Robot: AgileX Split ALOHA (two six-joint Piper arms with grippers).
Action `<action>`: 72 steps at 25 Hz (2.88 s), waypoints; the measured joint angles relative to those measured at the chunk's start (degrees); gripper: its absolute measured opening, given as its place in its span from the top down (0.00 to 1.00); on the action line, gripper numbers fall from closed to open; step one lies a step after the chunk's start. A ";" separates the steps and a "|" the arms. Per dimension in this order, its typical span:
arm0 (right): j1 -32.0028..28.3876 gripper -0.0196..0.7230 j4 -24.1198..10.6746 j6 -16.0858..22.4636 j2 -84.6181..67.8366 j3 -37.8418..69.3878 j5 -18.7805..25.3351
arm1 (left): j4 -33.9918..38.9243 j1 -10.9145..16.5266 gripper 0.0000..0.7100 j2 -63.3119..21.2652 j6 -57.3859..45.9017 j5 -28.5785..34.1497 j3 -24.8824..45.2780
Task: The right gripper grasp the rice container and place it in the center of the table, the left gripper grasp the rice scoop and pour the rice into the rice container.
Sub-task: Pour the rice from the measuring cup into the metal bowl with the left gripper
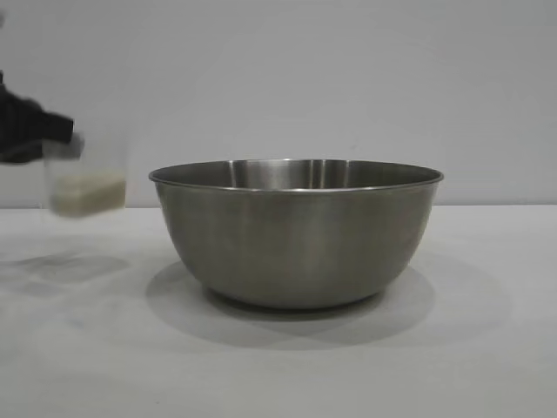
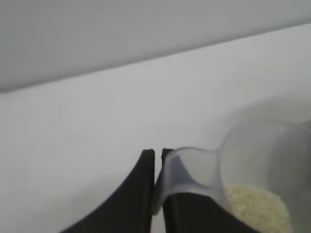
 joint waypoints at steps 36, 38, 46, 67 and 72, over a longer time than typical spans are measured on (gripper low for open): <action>0.00 0.37 0.00 0.00 0.00 0.00 0.00 | 23.52 -16.49 1.00 0.00 52.14 14.16 -15.09; 0.00 0.37 0.00 0.00 0.00 0.00 0.00 | 23.76 -16.62 1.00 0.00 55.05 15.00 -15.09; 0.00 0.37 0.00 0.00 0.00 0.00 0.00 | 23.99 -17.52 1.00 0.00 66.99 15.40 -15.09; 0.00 0.37 0.00 0.00 0.00 0.00 0.00 | 25.40 -17.74 1.00 2.65 94.56 13.66 -15.09; 0.00 0.37 0.00 0.00 0.00 0.00 0.00 | 25.40 -17.74 1.00 2.65 101.96 12.38 -15.09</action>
